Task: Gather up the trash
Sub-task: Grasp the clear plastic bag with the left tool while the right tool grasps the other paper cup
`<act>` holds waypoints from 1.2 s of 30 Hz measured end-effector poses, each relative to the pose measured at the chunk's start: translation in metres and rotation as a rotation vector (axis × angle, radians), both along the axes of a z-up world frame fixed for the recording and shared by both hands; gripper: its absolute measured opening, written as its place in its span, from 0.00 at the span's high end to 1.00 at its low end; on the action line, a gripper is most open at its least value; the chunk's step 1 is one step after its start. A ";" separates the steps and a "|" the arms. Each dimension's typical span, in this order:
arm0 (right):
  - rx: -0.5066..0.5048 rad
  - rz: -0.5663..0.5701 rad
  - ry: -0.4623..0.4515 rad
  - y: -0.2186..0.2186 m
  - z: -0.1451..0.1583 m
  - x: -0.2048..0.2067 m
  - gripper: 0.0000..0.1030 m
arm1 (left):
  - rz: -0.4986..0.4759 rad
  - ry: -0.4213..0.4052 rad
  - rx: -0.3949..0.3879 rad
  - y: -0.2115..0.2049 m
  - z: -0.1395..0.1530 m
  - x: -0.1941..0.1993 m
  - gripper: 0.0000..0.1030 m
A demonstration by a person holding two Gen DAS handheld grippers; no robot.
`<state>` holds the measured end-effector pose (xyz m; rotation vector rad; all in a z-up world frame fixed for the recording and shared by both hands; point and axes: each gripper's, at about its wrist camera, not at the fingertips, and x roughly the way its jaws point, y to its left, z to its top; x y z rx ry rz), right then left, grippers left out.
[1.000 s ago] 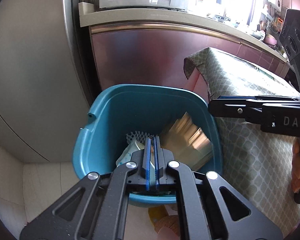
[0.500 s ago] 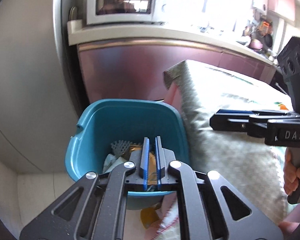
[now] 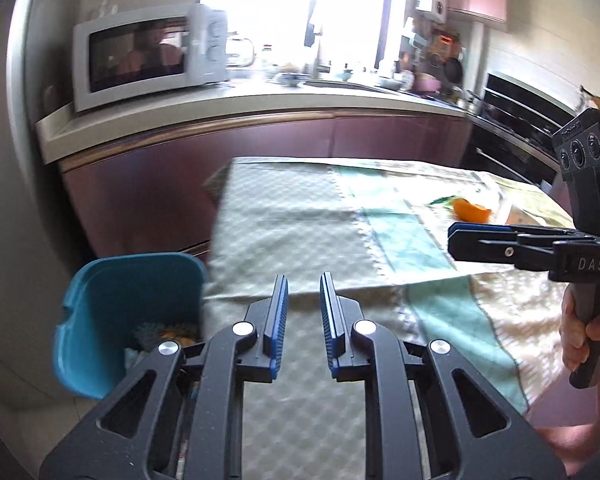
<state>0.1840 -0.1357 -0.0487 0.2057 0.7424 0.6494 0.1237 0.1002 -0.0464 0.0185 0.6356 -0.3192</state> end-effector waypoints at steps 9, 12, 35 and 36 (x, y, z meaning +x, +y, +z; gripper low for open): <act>0.035 -0.237 0.012 -0.114 -0.005 -0.039 0.61 | -0.168 0.005 0.027 -0.094 0.001 0.009 0.83; 0.042 -0.304 0.014 -0.144 -0.007 -0.048 0.61 | -0.208 0.007 0.038 -0.120 -0.001 0.018 0.83; 0.191 -0.540 0.058 -0.270 -0.035 -0.045 0.61 | -0.294 0.026 0.135 -0.220 -0.008 0.087 0.81; 0.199 -0.540 0.061 -0.272 -0.036 -0.043 0.61 | -0.297 0.027 0.135 -0.223 -0.009 0.091 0.81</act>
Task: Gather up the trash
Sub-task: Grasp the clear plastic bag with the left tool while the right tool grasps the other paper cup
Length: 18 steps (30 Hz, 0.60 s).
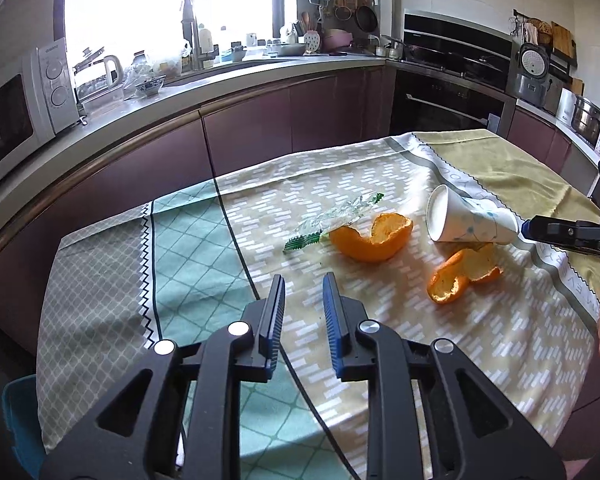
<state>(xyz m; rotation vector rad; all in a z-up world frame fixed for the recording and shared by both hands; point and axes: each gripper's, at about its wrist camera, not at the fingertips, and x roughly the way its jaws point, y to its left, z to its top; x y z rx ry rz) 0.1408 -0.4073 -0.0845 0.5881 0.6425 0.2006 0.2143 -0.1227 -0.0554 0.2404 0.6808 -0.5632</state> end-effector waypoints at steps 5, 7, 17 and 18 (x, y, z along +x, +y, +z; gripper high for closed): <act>0.023 0.004 0.004 -0.004 -0.004 0.006 0.61 | -0.014 0.000 0.005 -0.012 -0.001 0.011 0.77; 0.032 0.004 0.008 -0.005 -0.006 0.007 0.61 | -0.027 0.003 0.005 -0.016 -0.003 0.015 0.76; 0.070 0.010 0.015 -0.010 -0.011 0.019 0.61 | -0.065 -0.016 0.050 -0.038 -0.010 0.035 0.73; 0.071 0.013 0.014 -0.009 -0.011 0.020 0.61 | -0.064 -0.014 0.053 -0.040 -0.011 0.039 0.73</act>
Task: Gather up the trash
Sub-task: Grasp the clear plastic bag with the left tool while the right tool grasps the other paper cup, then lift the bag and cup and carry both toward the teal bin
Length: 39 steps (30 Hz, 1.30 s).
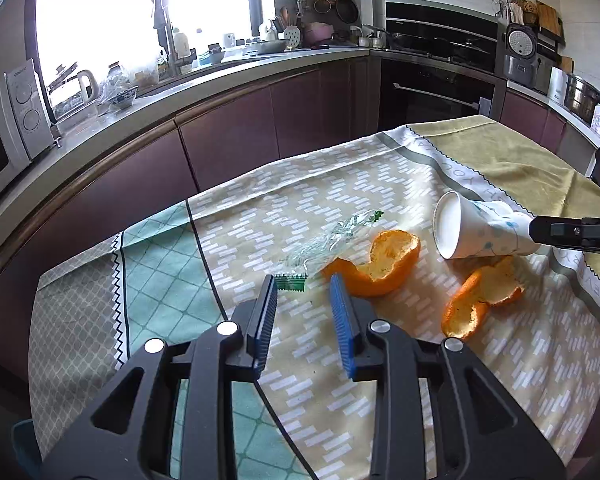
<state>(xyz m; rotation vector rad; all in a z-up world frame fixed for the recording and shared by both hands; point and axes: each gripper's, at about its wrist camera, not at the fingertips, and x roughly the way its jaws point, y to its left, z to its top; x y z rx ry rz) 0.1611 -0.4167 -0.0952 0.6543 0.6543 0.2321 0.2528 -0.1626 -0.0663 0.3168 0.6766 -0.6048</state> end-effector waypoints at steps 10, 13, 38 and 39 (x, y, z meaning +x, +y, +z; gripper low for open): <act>0.034 0.011 0.001 0.001 -0.002 0.011 0.63 | -0.025 0.025 -0.018 -0.004 -0.007 0.009 0.92; 0.042 0.009 0.001 0.001 -0.003 0.012 0.70 | -0.026 0.017 -0.022 -0.003 -0.007 0.006 0.94; -0.044 0.057 -0.090 0.030 0.028 -0.002 0.95 | 0.042 0.003 -0.082 0.060 0.018 -0.050 0.95; -0.050 0.070 -0.097 0.033 0.031 -0.004 0.95 | 0.044 0.001 -0.086 0.064 0.020 -0.053 0.95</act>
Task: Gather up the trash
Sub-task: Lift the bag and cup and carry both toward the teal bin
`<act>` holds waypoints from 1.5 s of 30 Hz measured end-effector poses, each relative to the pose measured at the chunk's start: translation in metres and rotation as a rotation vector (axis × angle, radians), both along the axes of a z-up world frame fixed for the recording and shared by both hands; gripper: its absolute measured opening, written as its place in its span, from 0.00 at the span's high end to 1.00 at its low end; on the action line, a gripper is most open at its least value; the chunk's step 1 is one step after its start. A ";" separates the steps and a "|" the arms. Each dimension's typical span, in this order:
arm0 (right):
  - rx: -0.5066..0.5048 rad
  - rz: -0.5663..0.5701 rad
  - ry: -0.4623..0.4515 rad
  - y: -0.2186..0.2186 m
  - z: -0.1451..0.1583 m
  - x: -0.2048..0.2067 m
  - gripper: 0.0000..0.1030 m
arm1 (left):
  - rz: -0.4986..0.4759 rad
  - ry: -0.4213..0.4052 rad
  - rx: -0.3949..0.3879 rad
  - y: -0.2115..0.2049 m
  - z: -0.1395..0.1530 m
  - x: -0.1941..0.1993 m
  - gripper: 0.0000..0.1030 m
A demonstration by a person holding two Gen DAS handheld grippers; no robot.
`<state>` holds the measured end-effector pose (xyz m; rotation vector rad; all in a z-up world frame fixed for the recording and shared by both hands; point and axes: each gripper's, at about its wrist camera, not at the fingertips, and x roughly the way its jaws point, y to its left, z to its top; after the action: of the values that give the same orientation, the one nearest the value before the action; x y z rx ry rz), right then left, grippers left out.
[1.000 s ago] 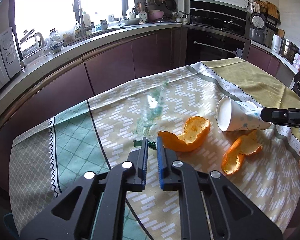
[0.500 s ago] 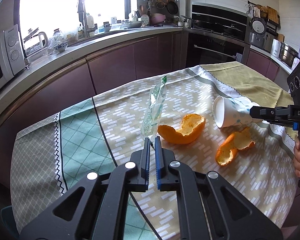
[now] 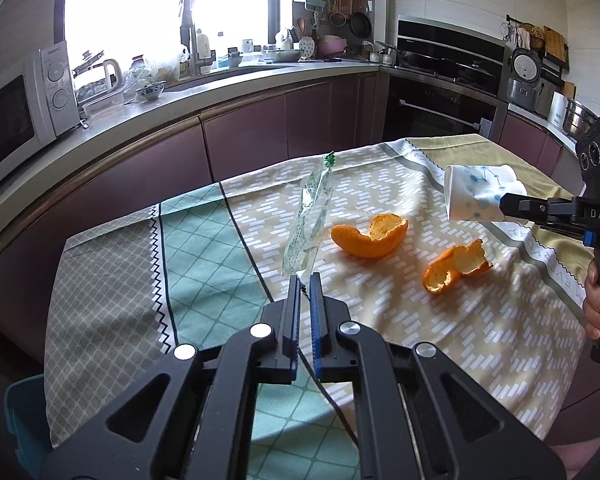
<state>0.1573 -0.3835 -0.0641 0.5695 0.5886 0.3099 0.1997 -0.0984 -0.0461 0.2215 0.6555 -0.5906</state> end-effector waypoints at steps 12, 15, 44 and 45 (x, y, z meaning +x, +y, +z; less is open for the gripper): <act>-0.054 0.143 -0.033 0.063 0.014 -0.011 0.95 | 0.074 -0.002 -0.055 0.055 0.013 -0.042 0.95; -0.058 0.186 -0.031 0.081 0.012 -0.012 0.95 | 0.102 -0.005 -0.067 0.072 0.015 -0.050 0.95; -0.116 0.572 -0.041 0.254 0.024 0.010 0.95 | 0.384 -0.038 -0.107 0.229 0.026 -0.104 0.95; -0.119 0.580 -0.041 0.258 0.025 0.011 0.95 | 0.393 -0.040 -0.108 0.233 0.026 -0.105 0.95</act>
<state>0.1685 -0.1254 -0.0393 0.2659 0.7213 0.8257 0.0950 0.1346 -0.0201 0.0012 0.6059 -0.2420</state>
